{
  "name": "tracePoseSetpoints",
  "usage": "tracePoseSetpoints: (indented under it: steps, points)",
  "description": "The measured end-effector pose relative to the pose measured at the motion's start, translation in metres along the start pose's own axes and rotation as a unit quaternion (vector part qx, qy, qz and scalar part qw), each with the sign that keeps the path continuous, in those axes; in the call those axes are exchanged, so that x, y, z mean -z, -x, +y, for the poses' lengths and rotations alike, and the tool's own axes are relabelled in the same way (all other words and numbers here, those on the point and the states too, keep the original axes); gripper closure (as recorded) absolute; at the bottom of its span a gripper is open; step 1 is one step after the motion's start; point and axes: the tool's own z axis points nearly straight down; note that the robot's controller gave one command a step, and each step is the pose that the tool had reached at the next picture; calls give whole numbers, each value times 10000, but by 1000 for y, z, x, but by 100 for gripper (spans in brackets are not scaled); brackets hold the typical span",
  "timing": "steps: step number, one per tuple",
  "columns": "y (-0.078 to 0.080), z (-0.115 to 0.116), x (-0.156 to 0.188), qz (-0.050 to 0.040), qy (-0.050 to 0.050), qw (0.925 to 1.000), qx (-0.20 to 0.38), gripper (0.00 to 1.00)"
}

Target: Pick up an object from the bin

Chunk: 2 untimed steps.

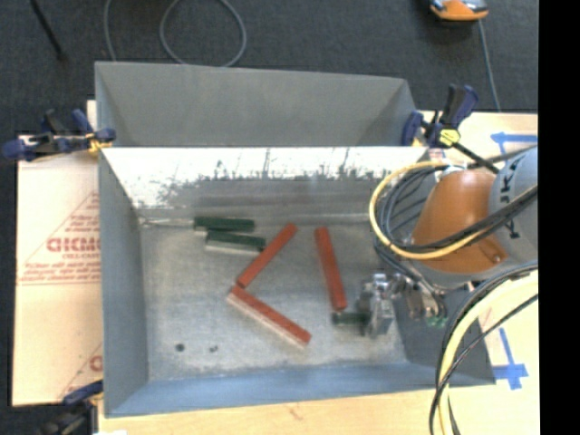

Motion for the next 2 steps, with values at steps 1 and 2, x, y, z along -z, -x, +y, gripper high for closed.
tracePoseSetpoints:
  steps: [1,2]
  points:
    - [3,-1,52,-3,-2,10000,19,100]
    - [5,-3,101,-7,-3,10000,23,100]
